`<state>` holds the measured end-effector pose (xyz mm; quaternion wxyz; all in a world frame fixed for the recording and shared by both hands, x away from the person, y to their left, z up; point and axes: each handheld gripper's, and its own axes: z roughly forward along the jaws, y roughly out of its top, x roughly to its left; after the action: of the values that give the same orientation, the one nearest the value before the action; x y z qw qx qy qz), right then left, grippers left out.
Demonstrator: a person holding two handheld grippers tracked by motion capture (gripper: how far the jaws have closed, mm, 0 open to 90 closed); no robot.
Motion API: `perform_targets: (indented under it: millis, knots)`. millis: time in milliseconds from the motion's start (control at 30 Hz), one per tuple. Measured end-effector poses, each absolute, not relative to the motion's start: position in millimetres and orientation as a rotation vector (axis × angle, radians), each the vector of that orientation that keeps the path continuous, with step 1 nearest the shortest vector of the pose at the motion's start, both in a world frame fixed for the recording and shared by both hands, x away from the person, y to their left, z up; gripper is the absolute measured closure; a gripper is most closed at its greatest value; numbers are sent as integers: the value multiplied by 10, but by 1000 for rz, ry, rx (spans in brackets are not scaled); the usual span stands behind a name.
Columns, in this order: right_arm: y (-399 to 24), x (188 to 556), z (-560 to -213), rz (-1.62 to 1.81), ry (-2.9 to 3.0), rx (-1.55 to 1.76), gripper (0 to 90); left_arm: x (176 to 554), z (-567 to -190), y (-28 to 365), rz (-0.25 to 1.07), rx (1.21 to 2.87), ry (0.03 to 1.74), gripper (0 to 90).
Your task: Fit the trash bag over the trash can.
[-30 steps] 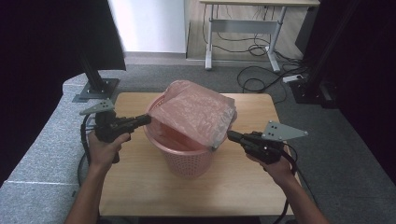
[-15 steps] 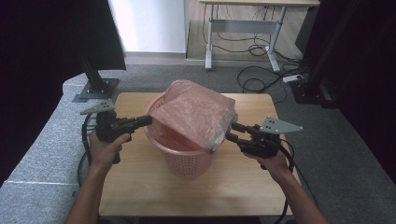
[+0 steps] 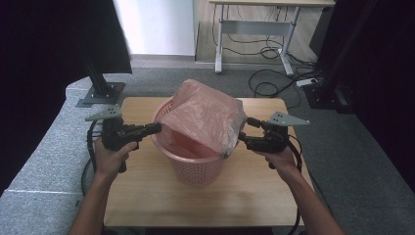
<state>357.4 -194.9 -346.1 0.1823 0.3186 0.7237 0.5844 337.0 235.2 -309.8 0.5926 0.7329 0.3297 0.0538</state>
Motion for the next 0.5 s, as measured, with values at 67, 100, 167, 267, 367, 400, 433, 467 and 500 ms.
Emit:
perform_targets:
  millis: [67, 100, 167, 267, 367, 400, 433, 467, 500]
  knots:
    - [-1934, 3622, -3478, 1630, 2057, 883, 465, 3379, -3096, 2352, 121, 1704, 768, 894]
    - [-1934, 3622, -3478, 1630, 2057, 883, 465, 3384, -3097, 2355, 120, 1703, 769, 894]
    - [-1939, 3625, -3486, 1596, 2029, 884, 597, 3389, -3100, 2367, 118, 1697, 771, 894]
    - [-1991, 3633, -3476, 1612, 2012, 895, 759, 3394, -3113, 2382, 116, 1689, 774, 894]
    - [-2001, 3623, -3455, 1594, 2035, 866, 836, 3395, -3126, 2396, 114, 1683, 774, 894]
    - [-2005, 3617, -3443, 1583, 2042, 860, 863, 3387, -3129, 2404, 107, 1678, 769, 894]
    - [-2005, 3617, -3443, 1583, 2042, 860, 863, 3387, -3129, 2404, 107, 1678, 769, 894]
    - [-2015, 3613, -3438, 1586, 2047, 854, 865, 3382, -3131, 2407, 96, 1673, 763, 894]
    - [-2023, 3608, -3434, 1592, 2047, 853, 857, 3373, -3132, 2406, 88, 1670, 760, 894]
